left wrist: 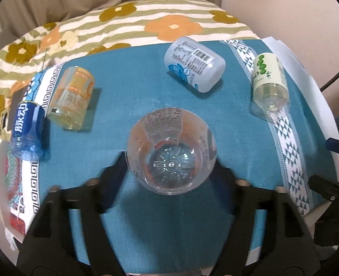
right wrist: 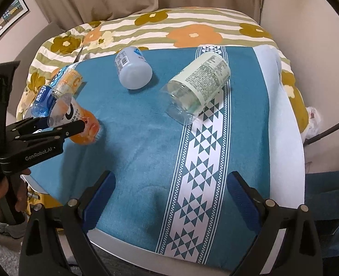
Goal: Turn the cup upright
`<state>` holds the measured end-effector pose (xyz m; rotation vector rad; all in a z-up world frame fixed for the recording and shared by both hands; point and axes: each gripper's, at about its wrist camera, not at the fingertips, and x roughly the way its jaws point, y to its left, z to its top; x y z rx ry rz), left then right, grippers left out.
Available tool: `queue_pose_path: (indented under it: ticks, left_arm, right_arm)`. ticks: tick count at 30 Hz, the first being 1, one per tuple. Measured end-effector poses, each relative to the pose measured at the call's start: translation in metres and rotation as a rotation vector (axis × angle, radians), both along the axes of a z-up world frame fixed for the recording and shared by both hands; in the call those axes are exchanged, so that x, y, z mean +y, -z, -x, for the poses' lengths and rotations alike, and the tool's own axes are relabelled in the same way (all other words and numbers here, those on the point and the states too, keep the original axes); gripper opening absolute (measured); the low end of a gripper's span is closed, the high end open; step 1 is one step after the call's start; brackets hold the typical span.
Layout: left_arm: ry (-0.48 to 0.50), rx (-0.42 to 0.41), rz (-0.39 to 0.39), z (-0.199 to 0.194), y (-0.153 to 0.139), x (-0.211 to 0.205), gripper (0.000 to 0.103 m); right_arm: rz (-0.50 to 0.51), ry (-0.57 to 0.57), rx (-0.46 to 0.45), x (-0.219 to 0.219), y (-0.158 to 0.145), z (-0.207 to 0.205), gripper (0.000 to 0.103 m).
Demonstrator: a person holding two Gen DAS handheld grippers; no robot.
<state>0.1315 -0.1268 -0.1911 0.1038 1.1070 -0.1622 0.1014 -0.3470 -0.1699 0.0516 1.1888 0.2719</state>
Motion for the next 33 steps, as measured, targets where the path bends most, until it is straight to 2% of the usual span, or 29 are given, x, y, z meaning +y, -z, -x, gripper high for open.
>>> queue_pose_path:
  ticks: [1,2,7,13,16,28,33]
  left_arm:
    - [-0.004,-0.008,0.0,0.001,-0.001,0.0,0.095]
    - [-0.006,-0.016,0.003,0.001,-0.001,0.001,0.096]
    - [-0.006,-0.024,-0.006,0.001,-0.002,0.002,0.097]
    - [-0.018,-0.05,0.033,0.01,-0.02,0.014,0.097]
    - [-0.032,-0.077,0.052,0.022,-0.04,0.026,0.103]
    - [-0.106,-0.162,0.129,0.075,-0.135,0.087,0.103]
    - [-0.111,-0.214,0.12,0.092,-0.157,0.105,0.103]
  right_arm:
    - [0.001,0.002,-0.001,0.0,0.0,0.0,0.097]
    - [0.003,0.004,-0.002,-0.001,0.0,0.001,0.097]
    - [0.006,0.015,-0.01,-0.001,-0.003,0.003,0.097]
    - [0.0,0.038,-0.035,0.003,-0.014,0.006,0.097]
    - [-0.001,0.058,-0.063,0.009,-0.028,0.01,0.097]
    - [0.048,0.126,-0.204,0.049,-0.111,0.035,0.097]
    - [0.078,0.151,-0.263,0.064,-0.139,0.043,0.097]
